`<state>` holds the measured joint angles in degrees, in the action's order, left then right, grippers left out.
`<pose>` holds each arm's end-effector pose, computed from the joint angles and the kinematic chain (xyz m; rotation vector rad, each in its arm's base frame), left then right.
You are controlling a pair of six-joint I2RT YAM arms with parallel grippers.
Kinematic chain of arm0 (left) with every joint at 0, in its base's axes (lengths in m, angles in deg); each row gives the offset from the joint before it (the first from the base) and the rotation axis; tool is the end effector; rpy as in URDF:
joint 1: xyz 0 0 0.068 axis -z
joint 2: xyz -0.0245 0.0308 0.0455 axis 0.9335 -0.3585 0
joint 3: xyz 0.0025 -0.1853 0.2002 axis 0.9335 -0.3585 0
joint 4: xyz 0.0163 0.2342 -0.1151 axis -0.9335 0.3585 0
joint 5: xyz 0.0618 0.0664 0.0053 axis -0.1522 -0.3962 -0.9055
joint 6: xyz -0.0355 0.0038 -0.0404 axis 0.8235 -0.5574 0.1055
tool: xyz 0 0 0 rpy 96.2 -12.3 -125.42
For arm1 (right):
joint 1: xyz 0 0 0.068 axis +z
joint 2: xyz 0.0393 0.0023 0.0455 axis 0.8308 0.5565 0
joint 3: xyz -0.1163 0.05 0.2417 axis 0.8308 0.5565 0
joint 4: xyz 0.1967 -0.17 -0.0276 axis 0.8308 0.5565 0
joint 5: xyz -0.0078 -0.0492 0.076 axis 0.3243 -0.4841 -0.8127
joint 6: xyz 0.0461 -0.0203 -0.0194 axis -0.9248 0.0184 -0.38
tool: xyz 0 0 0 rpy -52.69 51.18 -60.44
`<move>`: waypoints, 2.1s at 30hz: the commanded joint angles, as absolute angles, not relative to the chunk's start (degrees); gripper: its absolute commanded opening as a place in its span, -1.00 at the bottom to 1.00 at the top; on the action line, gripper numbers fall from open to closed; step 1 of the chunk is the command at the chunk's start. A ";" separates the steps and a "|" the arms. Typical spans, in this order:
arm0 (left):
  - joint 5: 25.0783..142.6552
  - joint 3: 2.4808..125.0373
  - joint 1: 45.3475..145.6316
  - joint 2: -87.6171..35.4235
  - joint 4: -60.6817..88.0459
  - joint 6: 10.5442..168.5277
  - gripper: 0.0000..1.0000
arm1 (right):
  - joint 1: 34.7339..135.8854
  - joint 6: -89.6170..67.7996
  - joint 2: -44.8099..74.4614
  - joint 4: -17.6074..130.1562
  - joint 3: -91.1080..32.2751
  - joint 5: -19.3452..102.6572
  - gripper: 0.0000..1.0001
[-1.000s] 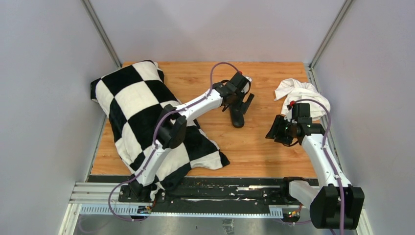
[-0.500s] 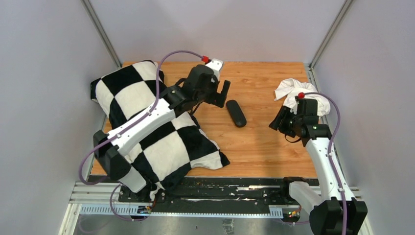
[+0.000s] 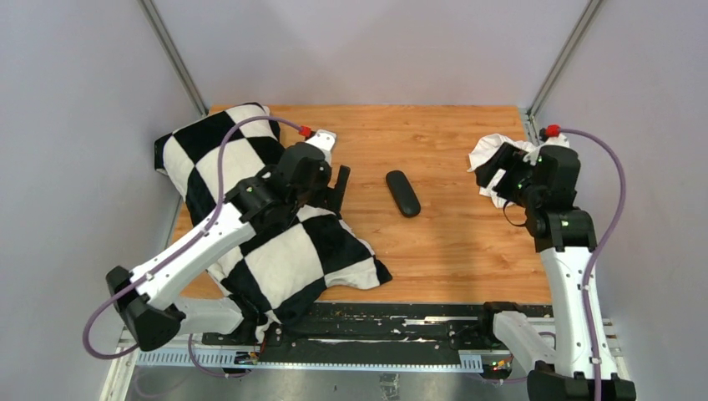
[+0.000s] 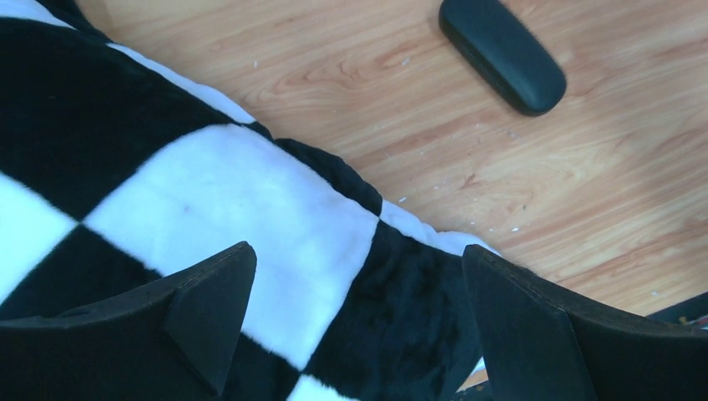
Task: Organize the sunglasses
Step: Reset both arms
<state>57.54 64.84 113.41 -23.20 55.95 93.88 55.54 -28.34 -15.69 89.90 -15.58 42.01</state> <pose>0.1993 -0.1798 0.3600 0.3850 2.1946 -0.2223 0.1816 0.0025 0.3812 0.3466 1.9593 0.3932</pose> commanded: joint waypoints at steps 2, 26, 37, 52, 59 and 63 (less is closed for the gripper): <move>56.89 65.01 113.29 -16.92 57.26 95.36 0.99 | 54.64 -27.84 -15.64 94.59 -24.93 55.25 0.82; 53.64 61.31 113.09 -10.84 56.69 98.19 0.99 | 54.67 -27.05 -16.37 96.37 -23.00 54.48 0.88; 45.36 64.82 107.20 -6.44 55.78 98.33 0.99 | 54.69 -27.57 -13.80 94.48 -21.84 51.81 0.87; 57.84 68.76 98.97 -11.68 53.58 98.96 0.99 | 54.65 -28.38 -10.15 91.97 -21.72 45.43 0.87; 66.76 70.64 98.52 -15.00 50.82 97.40 0.99 | 54.69 -28.21 -9.65 91.35 -21.13 45.17 0.87; 71.81 69.57 98.54 -16.04 48.28 98.27 0.99 | 54.62 -27.89 -8.57 91.36 -21.88 44.87 0.87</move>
